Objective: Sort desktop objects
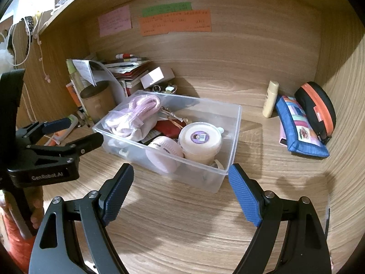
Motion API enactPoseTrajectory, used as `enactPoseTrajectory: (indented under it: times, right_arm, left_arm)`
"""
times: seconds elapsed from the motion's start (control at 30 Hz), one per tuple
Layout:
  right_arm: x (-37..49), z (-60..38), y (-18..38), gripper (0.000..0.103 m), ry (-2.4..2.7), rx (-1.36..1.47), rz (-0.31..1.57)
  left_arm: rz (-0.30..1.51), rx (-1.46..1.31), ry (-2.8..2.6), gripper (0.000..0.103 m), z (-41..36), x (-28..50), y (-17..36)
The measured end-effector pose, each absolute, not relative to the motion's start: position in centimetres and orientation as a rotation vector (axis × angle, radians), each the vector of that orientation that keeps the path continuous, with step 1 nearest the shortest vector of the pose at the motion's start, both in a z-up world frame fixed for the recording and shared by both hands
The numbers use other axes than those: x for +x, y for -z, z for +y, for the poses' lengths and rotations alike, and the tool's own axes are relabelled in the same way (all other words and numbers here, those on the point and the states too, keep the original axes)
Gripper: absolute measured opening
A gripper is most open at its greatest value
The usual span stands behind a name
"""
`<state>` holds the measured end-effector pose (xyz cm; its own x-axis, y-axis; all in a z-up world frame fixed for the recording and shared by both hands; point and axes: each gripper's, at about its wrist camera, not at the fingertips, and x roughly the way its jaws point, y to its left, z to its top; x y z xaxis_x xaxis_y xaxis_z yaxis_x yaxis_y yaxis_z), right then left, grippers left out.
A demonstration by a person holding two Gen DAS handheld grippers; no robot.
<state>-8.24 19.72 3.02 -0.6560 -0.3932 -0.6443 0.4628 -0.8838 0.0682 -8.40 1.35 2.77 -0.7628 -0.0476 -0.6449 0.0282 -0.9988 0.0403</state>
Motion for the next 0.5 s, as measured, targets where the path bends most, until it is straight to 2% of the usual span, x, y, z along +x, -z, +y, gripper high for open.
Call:
enactPoseTrajectory:
  times: [0.5]
  right_arm:
    - [-8.49, 20.08, -2.48, 0.083, 2.482, 0.968, 0.102]
  left_arm:
    - [-0.095, 1.098, 2.934, 0.098, 2.35, -8.44, -2.29]
